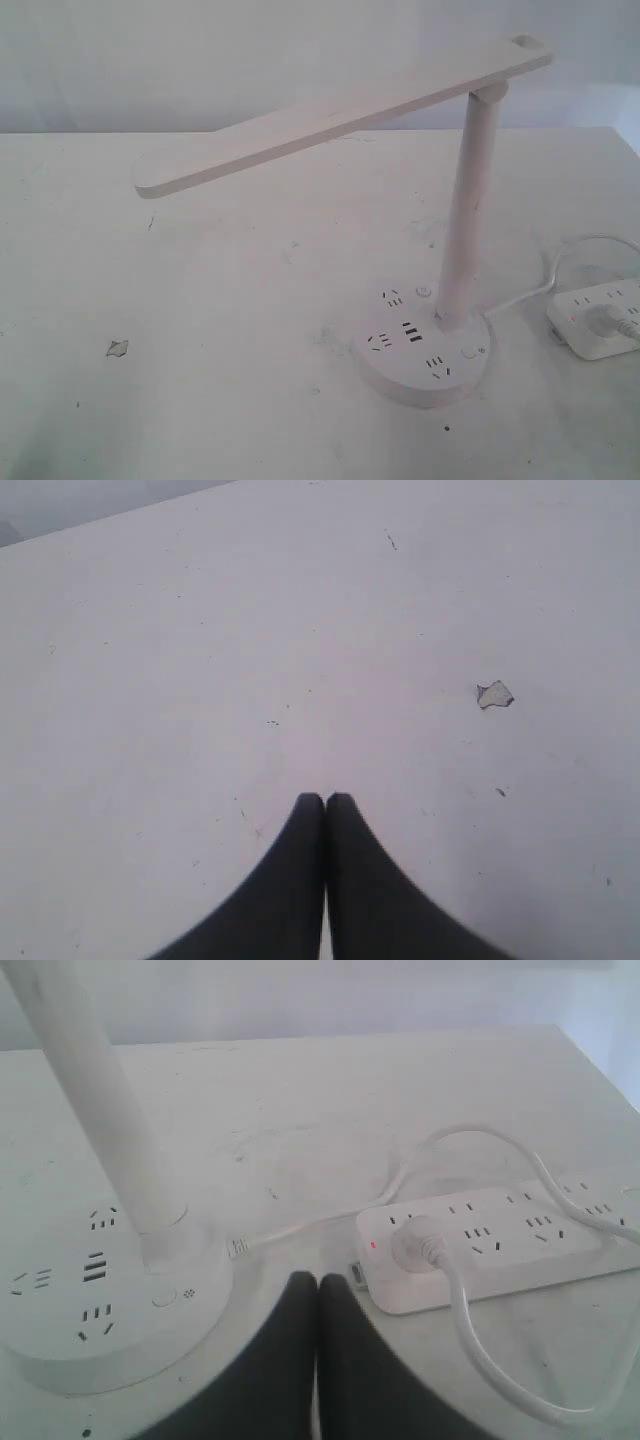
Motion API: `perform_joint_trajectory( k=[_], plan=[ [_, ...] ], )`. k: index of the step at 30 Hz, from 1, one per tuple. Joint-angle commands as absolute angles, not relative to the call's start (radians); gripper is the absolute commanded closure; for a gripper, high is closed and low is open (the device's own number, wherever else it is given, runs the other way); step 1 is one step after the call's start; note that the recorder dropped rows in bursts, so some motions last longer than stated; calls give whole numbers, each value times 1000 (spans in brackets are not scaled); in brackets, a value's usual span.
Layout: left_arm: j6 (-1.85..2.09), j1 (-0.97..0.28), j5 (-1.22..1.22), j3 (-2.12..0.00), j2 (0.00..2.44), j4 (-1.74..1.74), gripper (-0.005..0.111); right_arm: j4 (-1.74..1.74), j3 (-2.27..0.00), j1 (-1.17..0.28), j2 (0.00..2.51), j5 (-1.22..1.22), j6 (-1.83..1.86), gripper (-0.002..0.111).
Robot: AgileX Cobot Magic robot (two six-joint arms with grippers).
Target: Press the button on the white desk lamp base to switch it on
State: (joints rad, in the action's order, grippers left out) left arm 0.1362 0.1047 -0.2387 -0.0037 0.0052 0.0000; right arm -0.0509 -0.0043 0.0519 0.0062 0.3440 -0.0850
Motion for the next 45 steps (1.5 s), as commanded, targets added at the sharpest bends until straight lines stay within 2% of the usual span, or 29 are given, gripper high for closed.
perform_joint_trajectory(
  k=[1,17,28,37,41,45],
  plan=[
    [135,108,-246,0,0,-10,107,-48,0,50,0,342,-86,108],
    [135,108,-246,0,0,-10,107,-24,0,50,0,150,-75,108],
    [135,108,-246,0,0,-10,107,-55,0,50,0,-392,-326,108],
    [135,108,-246,0,0,-10,107,-55,0,50,0,-448,-402,108],
    [135,108,-246,0,0,-10,107,-55,0,50,0,-480,-640,108],
    [135,108,-246,0,0,-10,107,-55,0,50,0,-717,-659,108]
  ],
)
